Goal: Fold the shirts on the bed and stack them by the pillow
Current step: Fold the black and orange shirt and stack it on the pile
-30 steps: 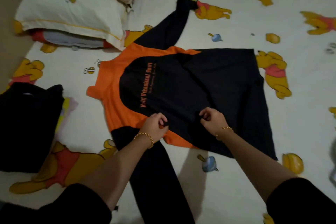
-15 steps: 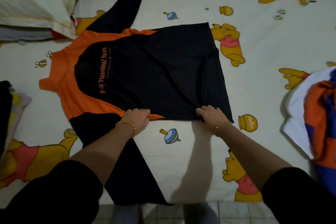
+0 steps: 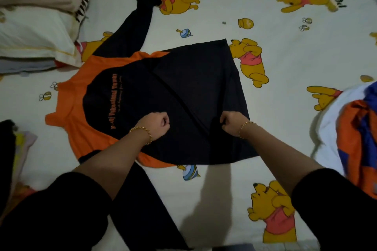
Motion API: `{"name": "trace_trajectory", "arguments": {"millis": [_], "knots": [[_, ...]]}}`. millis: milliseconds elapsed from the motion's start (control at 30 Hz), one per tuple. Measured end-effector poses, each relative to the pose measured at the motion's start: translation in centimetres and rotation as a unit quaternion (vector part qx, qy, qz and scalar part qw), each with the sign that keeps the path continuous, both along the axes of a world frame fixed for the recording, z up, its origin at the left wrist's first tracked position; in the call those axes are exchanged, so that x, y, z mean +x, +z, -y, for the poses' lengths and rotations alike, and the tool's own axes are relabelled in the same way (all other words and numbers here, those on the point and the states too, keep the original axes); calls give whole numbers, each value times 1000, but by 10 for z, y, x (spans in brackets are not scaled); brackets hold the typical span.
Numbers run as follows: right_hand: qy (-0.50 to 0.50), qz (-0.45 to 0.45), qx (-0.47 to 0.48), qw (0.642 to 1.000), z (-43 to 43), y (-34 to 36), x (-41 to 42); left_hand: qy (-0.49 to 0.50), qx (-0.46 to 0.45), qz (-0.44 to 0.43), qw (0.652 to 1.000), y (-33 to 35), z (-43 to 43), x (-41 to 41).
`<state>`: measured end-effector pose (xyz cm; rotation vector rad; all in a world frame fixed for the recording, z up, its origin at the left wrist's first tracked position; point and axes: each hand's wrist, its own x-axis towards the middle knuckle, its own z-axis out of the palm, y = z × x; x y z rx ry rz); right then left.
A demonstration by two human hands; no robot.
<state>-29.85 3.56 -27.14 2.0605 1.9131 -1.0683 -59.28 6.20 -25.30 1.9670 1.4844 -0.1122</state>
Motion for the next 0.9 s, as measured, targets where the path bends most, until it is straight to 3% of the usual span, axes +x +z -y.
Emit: {"name": "trace_trajectory", "arguments": {"millis": [467,600,733,900], "knots": [[-215,-3,145,966,-229,-23,33,26,109,-10,994,-23,-231,49],[-301,-41,128,944,-278,-35,41,56,172,-62,982,-44,-274,54],[-353,-65,87,929,-302,-42,42,66,144,-102,982,-63,-289,52],[-329,-2,82,941,-319,-46,45,58,162,-84,981,-74,-295,49]]}}
